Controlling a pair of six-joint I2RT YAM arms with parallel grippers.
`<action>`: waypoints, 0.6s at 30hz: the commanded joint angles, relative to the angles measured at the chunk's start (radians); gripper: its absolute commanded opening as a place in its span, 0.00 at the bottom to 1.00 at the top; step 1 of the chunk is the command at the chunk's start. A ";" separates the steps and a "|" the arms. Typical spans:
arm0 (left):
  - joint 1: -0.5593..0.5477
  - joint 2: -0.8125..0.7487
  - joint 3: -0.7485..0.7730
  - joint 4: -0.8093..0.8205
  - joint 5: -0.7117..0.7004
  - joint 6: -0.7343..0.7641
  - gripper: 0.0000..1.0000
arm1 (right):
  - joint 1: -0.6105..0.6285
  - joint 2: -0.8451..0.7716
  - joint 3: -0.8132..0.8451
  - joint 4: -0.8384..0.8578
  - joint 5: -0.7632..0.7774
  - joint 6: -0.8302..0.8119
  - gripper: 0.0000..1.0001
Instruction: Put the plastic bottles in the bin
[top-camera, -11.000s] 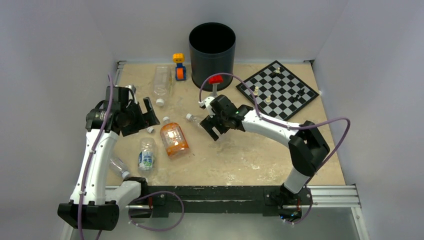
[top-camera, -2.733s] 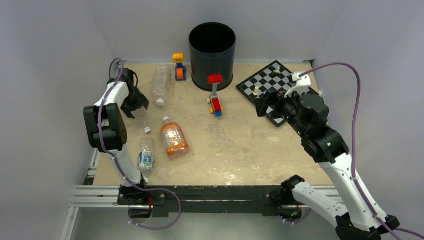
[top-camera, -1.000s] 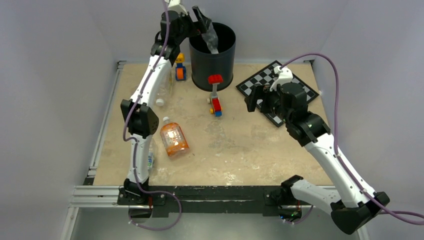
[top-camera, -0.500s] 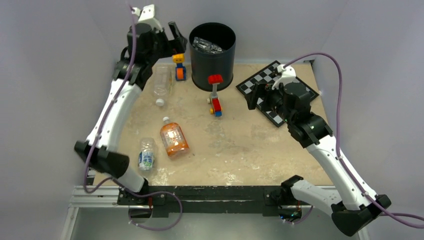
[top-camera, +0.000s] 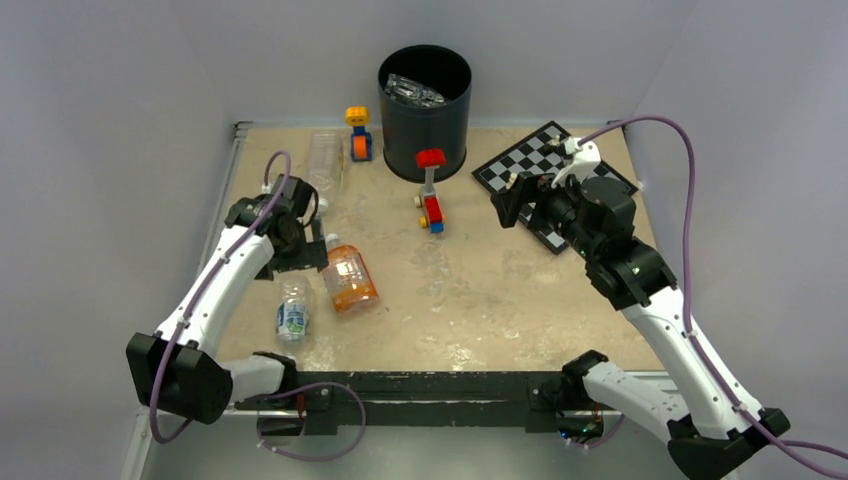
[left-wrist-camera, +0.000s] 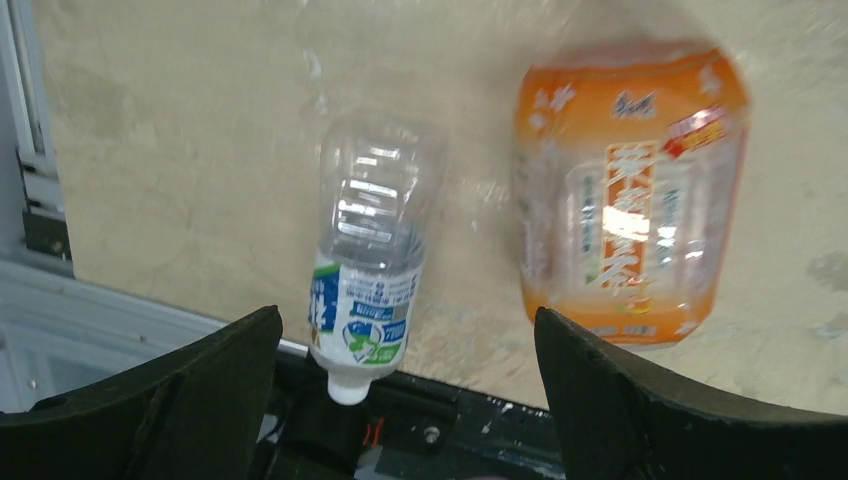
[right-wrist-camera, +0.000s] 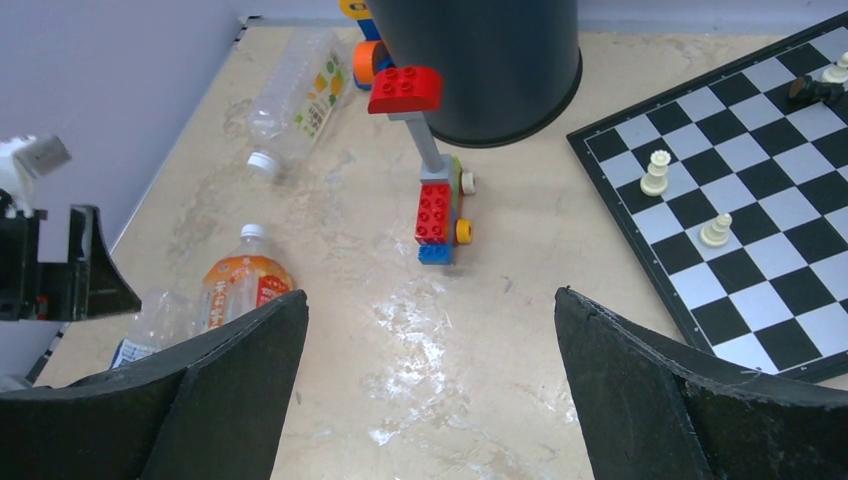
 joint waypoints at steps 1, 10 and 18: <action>0.004 -0.048 -0.074 -0.092 0.040 -0.100 1.00 | 0.003 -0.014 -0.002 0.028 -0.048 0.012 0.97; 0.075 0.028 -0.200 -0.042 0.027 -0.176 1.00 | 0.002 -0.077 -0.014 -0.014 -0.022 0.013 0.97; 0.149 0.222 -0.239 0.063 0.055 -0.207 1.00 | 0.001 -0.109 -0.023 -0.030 -0.001 0.015 0.97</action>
